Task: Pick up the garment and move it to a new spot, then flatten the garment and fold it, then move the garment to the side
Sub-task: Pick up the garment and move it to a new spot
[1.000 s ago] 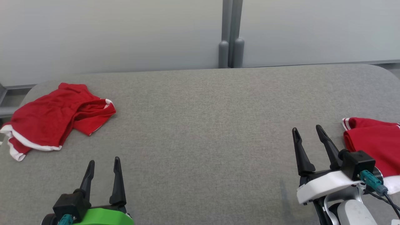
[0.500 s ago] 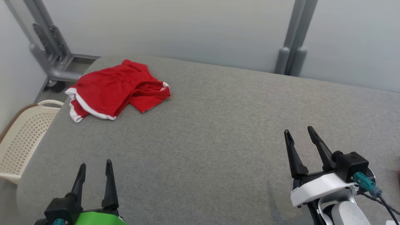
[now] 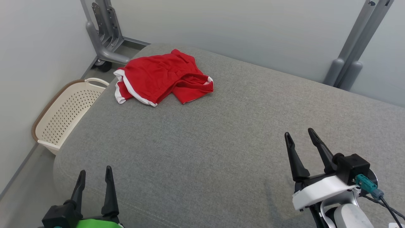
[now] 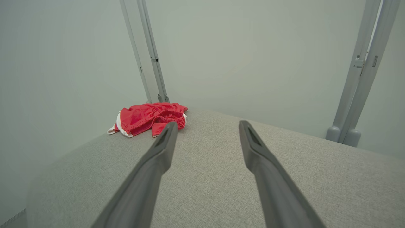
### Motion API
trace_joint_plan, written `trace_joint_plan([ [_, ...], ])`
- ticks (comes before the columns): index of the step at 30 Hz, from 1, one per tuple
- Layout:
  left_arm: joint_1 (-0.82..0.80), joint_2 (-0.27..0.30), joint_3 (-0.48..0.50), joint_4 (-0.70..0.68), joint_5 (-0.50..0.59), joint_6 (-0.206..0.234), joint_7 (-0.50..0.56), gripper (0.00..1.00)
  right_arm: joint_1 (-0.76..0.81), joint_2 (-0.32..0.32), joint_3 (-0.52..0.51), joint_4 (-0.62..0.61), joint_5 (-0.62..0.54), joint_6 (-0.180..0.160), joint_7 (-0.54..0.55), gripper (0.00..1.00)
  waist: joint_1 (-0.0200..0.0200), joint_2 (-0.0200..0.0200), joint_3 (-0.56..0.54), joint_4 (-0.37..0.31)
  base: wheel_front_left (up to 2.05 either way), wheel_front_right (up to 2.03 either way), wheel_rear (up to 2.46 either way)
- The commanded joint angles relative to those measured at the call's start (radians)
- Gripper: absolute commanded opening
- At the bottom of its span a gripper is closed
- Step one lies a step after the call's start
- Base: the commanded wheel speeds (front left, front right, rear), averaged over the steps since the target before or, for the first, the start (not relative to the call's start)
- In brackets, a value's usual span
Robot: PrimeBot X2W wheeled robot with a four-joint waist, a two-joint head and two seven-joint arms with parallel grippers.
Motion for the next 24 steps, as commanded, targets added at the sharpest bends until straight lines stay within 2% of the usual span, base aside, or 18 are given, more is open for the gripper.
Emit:
trace_joint_plan([
  [1,-0.002,0.008,0.003,0.0,0.002,0.003,-0.003,1.0,-0.004,-0.004,-0.007,0.0,-0.003,0.0,0.001,1.0,0.0,0.0057,0.006,0.0,0.0,0.0,0.0],
  [6,-0.048,0.017,0.014,-0.007,-0.004,-0.007,-0.003,1.0,-0.016,-0.004,-0.027,-0.016,-0.022,0.0,0.009,1.0,0.0,0.0057,0.03,-0.031,0.0,0.0,0.0],
  [12,-0.172,0.068,0.026,-0.012,0.013,-0.037,0.028,1.0,-0.039,-0.004,-0.056,-0.049,-0.048,0.0,0.026,1.0,0.0,0.0057,0.08,-0.08,0.0,0.0,0.0],
  [18,-0.388,0.16,0.032,0.032,0.031,-0.104,0.112,1.0,-0.077,-0.004,-0.055,-0.094,-0.074,0.0,0.046,1.0,0.0,0.0057,0.159,-0.148,0.0,0.0,0.0],
  [24,-0.613,0.246,0.017,0.153,0.034,-0.193,0.226,1.0,-0.129,-0.004,-0.036,-0.132,-0.097,0.0,0.06,1.0,0.0,0.0057,0.263,-0.235,0.0,0.0,0.0],
])
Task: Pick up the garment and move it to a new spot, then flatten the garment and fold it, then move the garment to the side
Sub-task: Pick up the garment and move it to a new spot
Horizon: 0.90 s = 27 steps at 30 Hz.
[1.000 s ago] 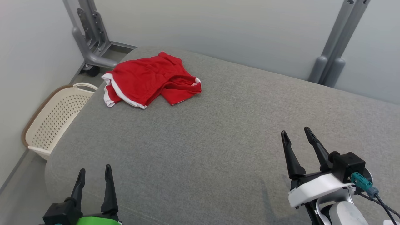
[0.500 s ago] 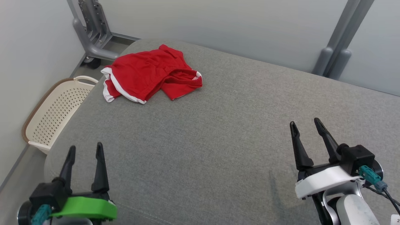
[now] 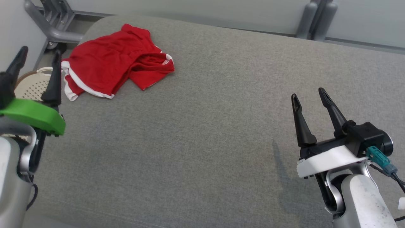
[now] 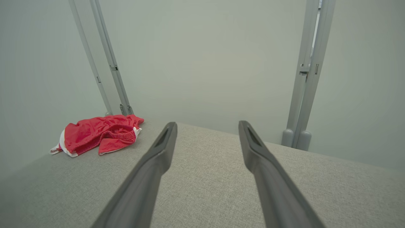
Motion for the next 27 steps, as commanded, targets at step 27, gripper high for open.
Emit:
trace_joint_plan([
  [27,-0.294,0.06,-0.071,0.551,-0.124,-0.131,0.144,1.0,-0.123,-0.004,0.025,-0.083,-0.073,0.0,0.018,1.0,0.0,0.0057,0.344,-0.232,0.0,0.0,0.0],
])
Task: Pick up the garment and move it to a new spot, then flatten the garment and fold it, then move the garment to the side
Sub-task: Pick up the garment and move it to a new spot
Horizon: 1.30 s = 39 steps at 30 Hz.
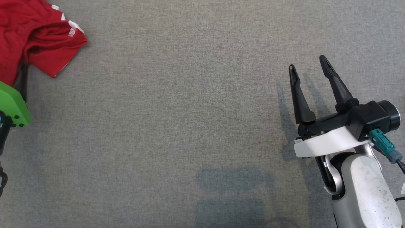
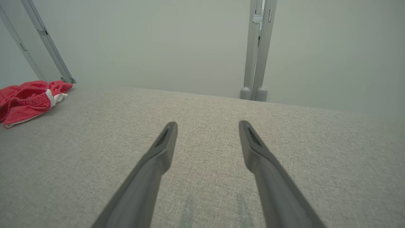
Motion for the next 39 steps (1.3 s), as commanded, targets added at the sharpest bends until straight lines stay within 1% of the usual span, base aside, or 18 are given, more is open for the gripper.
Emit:
trace_joint_plan([
  [1,-0.003,0.002,0.002,0.009,-0.01,-0.004,0.002,1.0,-0.014,-0.003,0.002,-0.006,-0.008,0.0,0.004,1.0,-0.0001,0.0058,0.006,-0.004,0.0,0.0,0.0],
  [6,0.015,-0.001,-0.001,0.083,-0.024,-0.004,-0.002,1.0,-0.006,-0.003,0.014,-0.008,-0.009,0.0,-0.001,1.0,-0.0001,0.0058,-0.004,-0.001,0.0,0.0,0.0],
  [9,0.021,-0.008,-0.004,0.13,-0.028,0.006,-0.001,1.0,0.005,-0.003,0.015,-0.008,-0.013,0.0,0.003,1.0,-0.0001,0.0058,-0.016,0.0,0.0,0.0,0.0],
  [10,0.023,-0.011,-0.005,0.145,-0.028,0.009,0.001,0.94,0.007,-0.003,0.016,-0.009,-0.016,0.0,0.005,1.0,-0.0001,0.0058,-0.019,0.0,0.0,0.0,0.0],
  [11,0.024,-0.016,-0.003,0.159,-0.033,0.009,0.002,0.83,0.009,-0.003,0.016,-0.011,-0.016,0.0,0.008,1.0,-0.0001,0.0058,-0.022,0.001,0.0,0.0,0.0],
  [13,0.023,-0.025,0.001,0.186,-0.04,0.01,-0.001,0.64,0.012,-0.003,0.017,-0.014,-0.018,0.0,0.013,1.0,-0.0001,0.0058,-0.026,0.0,0.0,0.0,0.0],
  [14,0.022,-0.03,0.001,0.198,-0.042,0.009,-0.003,0.46,0.012,-0.003,0.017,-0.015,-0.019,0.0,0.014,1.0,-0.0001,0.0058,-0.028,-0.001,0.0,0.0,0.0],
  [15,0.019,-0.033,-0.001,0.207,-0.042,0.009,-0.007,0.4,0.012,-0.003,0.017,-0.017,-0.02,0.0,0.015,1.0,-0.0001,0.0058,-0.029,-0.001,0.0,0.0,0.0],
  [16,0.015,-0.035,-0.001,0.216,-0.044,0.009,-0.012,0.26,0.012,-0.003,0.018,-0.018,-0.021,0.0,0.017,1.0,-0.0001,0.0058,-0.03,-0.002,0.0,0.0,0.0],
  [17,0.01,-0.036,-0.001,0.223,-0.046,0.009,-0.02,0.06,0.012,-0.003,0.018,-0.019,-0.021,0.0,0.017,1.0,-0.0001,0.0058,-0.031,-0.002,0.0,0.0,0.0],
  [18,0.004,-0.037,-0.002,0.228,-0.046,0.008,-0.026,0.0,0.013,-0.003,0.018,-0.019,-0.02,0.0,0.017,1.0,-0.0001,0.0058,-0.033,-0.003,0.0,0.0,0.0],
  [23,-0.031,-0.025,-0.016,0.223,-0.037,0.002,-0.068,0.0,0.023,-0.003,0.007,-0.008,-0.009,0.0,0.004,1.0,-0.0001,0.0058,-0.059,-0.002,0.0,0.0,0.0],
  [29,-0.075,0.004,-0.046,0.174,-0.03,-0.006,-0.097,0.0,0.03,-0.003,0.005,0.025,0.017,0.0,-0.022,1.0,-0.0001,0.0058,-0.13,0.004,0.0,0.0,0.0],
  [32,-0.095,0.02,-0.079,0.118,-0.014,-0.006,-0.102,0.0,0.043,-0.003,0.008,0.049,0.037,0.0,-0.037,1.0,-0.0001,0.0058,-0.183,0.003,0.0,0.0,0.0],
  [33,-0.099,0.029,-0.11,0.067,-0.012,-0.006,-0.094,0.0,0.052,-0.003,0.01,0.066,0.052,0.0,-0.049,1.0,-0.0001,0.0058,-0.22,-0.001,0.0,0.0,0.0],
  [35,-0.103,0.046,-0.143,0.015,-0.008,-0.006,-0.08,0.0,0.06,-0.003,0.008,0.082,0.065,0.0,-0.061,1.0,-0.0001,0.0058,-0.258,-0.008,0.0,0.0,0.0],
  [36,-0.103,0.046,-0.143,0.015,-0.008,-0.006,-0.08,0.0,0.06,-0.003,0.008,0.082,0.065,0.0,-0.061,1.0,-0.0001,0.0058,-0.258,-0.008,0.0,0.0,0.0],
  [39,-0.099,0.056,-0.202,-0.065,-0.012,-0.006,-0.044,0.0,0.082,-0.003,0.008,0.112,0.08,0.0,-0.072,1.0,-0.0001,0.0058,-0.32,-0.022,0.0,0.0,0.0],
])
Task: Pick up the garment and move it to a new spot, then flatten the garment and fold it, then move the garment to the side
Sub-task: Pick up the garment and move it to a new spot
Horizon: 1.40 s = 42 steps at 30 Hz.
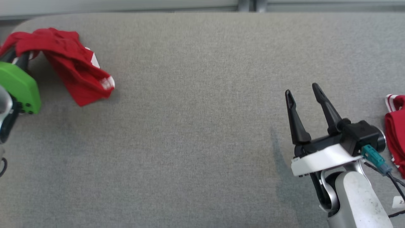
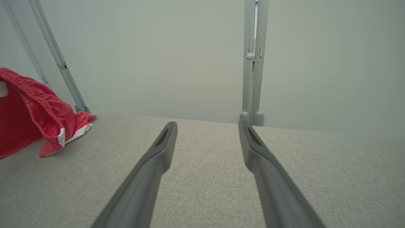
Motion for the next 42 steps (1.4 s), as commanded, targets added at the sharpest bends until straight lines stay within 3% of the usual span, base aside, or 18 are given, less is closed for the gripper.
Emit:
trace_joint_plan([
  [1,-0.004,0.006,-0.021,-0.031,-0.008,-0.001,0.016,0.0,0.024,-0.003,-0.001,0.012,0.008,0.0,-0.01,1.0,0.0,0.0058,-0.103,-0.024,0.0,0.0,0.0],
  [10,0.052,-0.004,-0.193,-0.283,-0.035,-0.001,0.121,0.0,0.092,-0.003,-0.028,0.039,0.045,0.0,-0.027,1.0,0.0,0.0058,-0.202,-0.1,0.0,0.0,0.0],
  [14,0.087,-0.052,-0.251,-0.362,-0.055,-0.001,0.135,0.0,0.11,-0.003,-0.04,0.043,0.054,0.0,-0.034,1.0,0.0,0.0058,-0.207,-0.144,0.0,0.0,0.0],
  [18,0.13,-0.146,-0.299,-0.394,-0.061,0.008,0.109,0.0,0.125,-0.003,-0.049,0.046,0.067,0.0,-0.037,1.0,0.0,0.0058,-0.194,-0.185,0.0,0.0,0.0],
  [26,0.228,-0.393,-0.364,-0.261,-0.103,0.027,-0.009,0.0,0.107,-0.003,-0.057,0.058,0.077,0.0,-0.046,1.0,0.0,0.0058,-0.159,-0.268,0.0,0.0,0.0],
  [31,0.244,-0.492,-0.379,-0.078,-0.109,0.035,-0.083,0.0,0.094,-0.003,-0.044,0.066,0.077,0.0,-0.047,1.0,0.0,0.0058,-0.139,-0.31,0.0,0.0,0.0],
  [36,0.242,-0.55,-0.374,0.083,-0.132,0.049,-0.159,0.0,0.079,-0.003,-0.038,0.08,0.085,0.0,-0.055,1.0,0.0,0.0058,-0.125,-0.342,0.0,0.0,0.0],
  [37,0.237,-0.554,-0.377,0.106,-0.136,0.05,-0.172,0.08,0.077,-0.003,-0.037,0.081,0.086,0.0,-0.056,1.0,0.0,0.0058,-0.123,-0.346,0.0,0.0,0.0],
  [38,0.232,-0.558,-0.376,0.128,-0.145,0.054,-0.184,0.35,0.075,-0.003,-0.037,0.084,0.085,0.0,-0.057,1.0,0.0,0.0058,-0.12,-0.351,0.0,0.0,0.0],
  [39,0.227,-0.561,-0.38,0.146,-0.149,0.058,-0.197,0.55,0.074,-0.003,-0.039,0.085,0.084,0.0,-0.058,1.0,0.0,0.0058,-0.12,-0.353,0.0,0.0,0.0],
  [40,0.221,-0.564,-0.385,0.161,-0.151,0.058,-0.207,0.96,0.073,-0.003,-0.041,0.087,0.083,0.0,-0.057,1.0,0.0,0.0058,-0.12,-0.356,0.0,0.0,0.0],
  [42,0.214,-0.566,-0.391,0.173,-0.157,0.058,-0.217,1.0,0.071,-0.003,-0.044,0.089,0.082,0.0,-0.059,1.0,0.0,0.0058,-0.119,-0.358,0.0,0.0,0.0],
])
